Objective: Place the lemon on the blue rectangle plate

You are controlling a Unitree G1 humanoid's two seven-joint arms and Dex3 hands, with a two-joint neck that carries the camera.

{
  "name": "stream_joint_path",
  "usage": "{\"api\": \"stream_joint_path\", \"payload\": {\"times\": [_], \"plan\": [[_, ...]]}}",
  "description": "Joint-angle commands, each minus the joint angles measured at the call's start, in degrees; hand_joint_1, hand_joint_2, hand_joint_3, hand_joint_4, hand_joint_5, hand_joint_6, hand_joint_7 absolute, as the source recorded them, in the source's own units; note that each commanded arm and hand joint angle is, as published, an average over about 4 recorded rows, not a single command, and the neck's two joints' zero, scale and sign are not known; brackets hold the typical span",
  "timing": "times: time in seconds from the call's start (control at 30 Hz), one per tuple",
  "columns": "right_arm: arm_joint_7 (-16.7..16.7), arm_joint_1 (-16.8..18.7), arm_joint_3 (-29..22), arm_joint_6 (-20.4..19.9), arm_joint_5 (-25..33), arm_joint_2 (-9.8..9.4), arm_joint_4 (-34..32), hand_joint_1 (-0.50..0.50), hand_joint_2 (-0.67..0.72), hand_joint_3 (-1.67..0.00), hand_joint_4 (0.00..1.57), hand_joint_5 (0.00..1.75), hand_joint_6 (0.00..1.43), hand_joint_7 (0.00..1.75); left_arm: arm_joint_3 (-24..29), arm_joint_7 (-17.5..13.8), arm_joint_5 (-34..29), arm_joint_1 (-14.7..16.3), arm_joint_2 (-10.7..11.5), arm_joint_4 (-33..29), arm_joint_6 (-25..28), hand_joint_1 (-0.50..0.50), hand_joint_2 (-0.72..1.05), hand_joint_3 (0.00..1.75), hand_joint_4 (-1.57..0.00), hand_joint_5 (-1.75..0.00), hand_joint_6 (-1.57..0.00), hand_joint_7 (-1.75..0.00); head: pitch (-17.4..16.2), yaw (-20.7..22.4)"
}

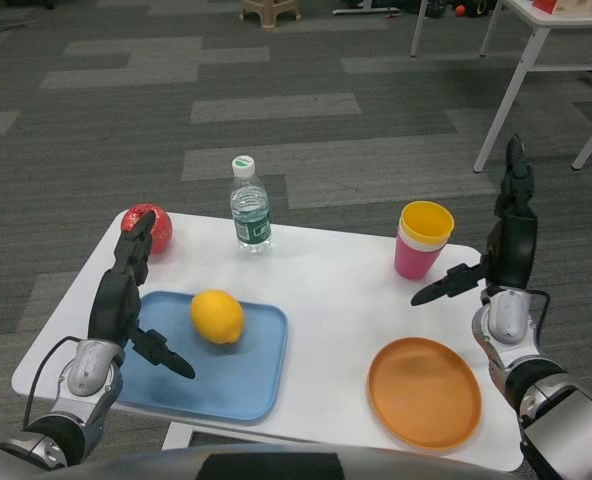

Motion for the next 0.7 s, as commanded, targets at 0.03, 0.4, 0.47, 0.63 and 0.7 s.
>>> {"api": "stream_joint_path", "payload": {"times": [0.03,0.4,0.47,0.63,0.7], "plan": [[-0.19,-1.82,-0.14,0.34,0.19,0.01,0.57,-0.46,0.6,0.0,0.0,0.0,0.0,0.0,3.81,1.09,-0.01,-0.23,0.35,-4.01,-1.26,-0.5,-0.55,0.09,0.0,0.0,0.0,-0.21,0.21,0.34],[-0.19,-2.39,-0.01,0.43,0.23,-0.17,0.88,-0.46,0.6,0.0,0.0,0.0,0.0,0.0,10.23,0.87,-8.18,0.65,0.26,-17.72,-0.61,-0.5,-0.64,0.09,0.0,0.0,0.0,-0.21,1.57,1.33],[-0.19,-2.44,-0.01,0.43,0.26,-0.17,0.88,-0.46,0.6,0.0,0.0,0.0,0.0,0.0,12.67,0.94,-9.26,0.96,-0.31,-19.83,-0.56,-0.5,-0.64,0.09,0.0,0.0,0.0,-0.21,2.11,1.42],[-0.19,-2.48,-0.01,0.52,0.23,-0.21,0.83,-0.47,0.6,0.0,0.0,0.0,0.0,0.0,17.17,1.09,-10.34,1.31,-1.93,-21.06,-0.56,-0.5,-0.64,0.09,0.0,0.0,0.0,-0.21,2.63,1.11],[-0.19,-2.48,0.03,0.52,0.19,-0.3,0.75,-0.48,0.6,0.0,0.0,0.0,0.0,0.0,17.39,1.18,-11.26,1.7,-2.11,-21.5,-0.56,-0.5,-0.64,0.09,0.0,0.0,0.0,-0.21,2.71,1.04]]}}
